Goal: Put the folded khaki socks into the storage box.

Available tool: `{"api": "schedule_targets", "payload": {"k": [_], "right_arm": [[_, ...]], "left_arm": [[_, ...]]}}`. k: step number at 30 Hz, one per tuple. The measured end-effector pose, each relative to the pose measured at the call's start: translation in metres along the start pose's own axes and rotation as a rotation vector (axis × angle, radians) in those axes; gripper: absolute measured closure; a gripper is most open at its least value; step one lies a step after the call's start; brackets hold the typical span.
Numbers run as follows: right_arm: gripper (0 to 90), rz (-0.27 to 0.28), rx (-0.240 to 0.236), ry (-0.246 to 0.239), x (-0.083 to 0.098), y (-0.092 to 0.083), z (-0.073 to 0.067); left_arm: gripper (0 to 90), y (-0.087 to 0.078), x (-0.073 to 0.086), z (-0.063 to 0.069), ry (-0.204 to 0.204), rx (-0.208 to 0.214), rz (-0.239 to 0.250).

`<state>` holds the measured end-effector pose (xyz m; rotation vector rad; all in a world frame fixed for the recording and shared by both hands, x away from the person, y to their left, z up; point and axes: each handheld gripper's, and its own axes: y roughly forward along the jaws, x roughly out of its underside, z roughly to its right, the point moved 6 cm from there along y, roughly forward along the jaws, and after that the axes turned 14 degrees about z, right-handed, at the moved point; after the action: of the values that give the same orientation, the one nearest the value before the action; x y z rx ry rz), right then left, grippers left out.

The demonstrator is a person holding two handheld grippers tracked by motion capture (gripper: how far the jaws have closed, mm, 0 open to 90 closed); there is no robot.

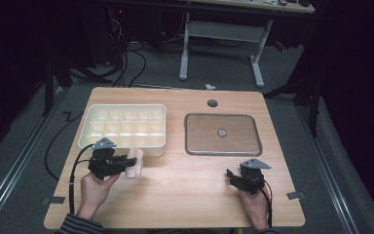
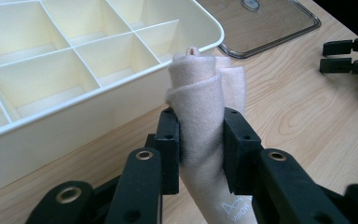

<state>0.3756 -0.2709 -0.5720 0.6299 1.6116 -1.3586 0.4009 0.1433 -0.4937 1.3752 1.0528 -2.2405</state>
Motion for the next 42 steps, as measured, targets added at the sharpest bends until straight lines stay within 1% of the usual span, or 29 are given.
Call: {"api": "schedule_targets", "payload": {"k": [5, 15, 30, 42], "right_arm": [[39.1, 0.000, -0.001, -0.001, 0.000, 0.000, 0.000], [38.9, 0.000, -0.002, -0.002, 0.000, 0.000, 0.000], [38.9, 0.000, -0.001, -0.001, 0.000, 0.000, 0.000], [38.9, 0.000, -0.002, -0.002, 0.000, 0.000, 0.000]], "left_arm": [[71.1, -0.004, -0.002, -0.004, -0.003, -0.009, -0.001], [71.1, -0.010, -0.008, -0.009, 0.005, -0.022, -0.001], [71.0, -0.015, -0.022, -0.015, 0.003, -0.030, 0.022], [71.0, -0.020, -0.028, -0.025, -0.045, -0.019, 0.049]]}}
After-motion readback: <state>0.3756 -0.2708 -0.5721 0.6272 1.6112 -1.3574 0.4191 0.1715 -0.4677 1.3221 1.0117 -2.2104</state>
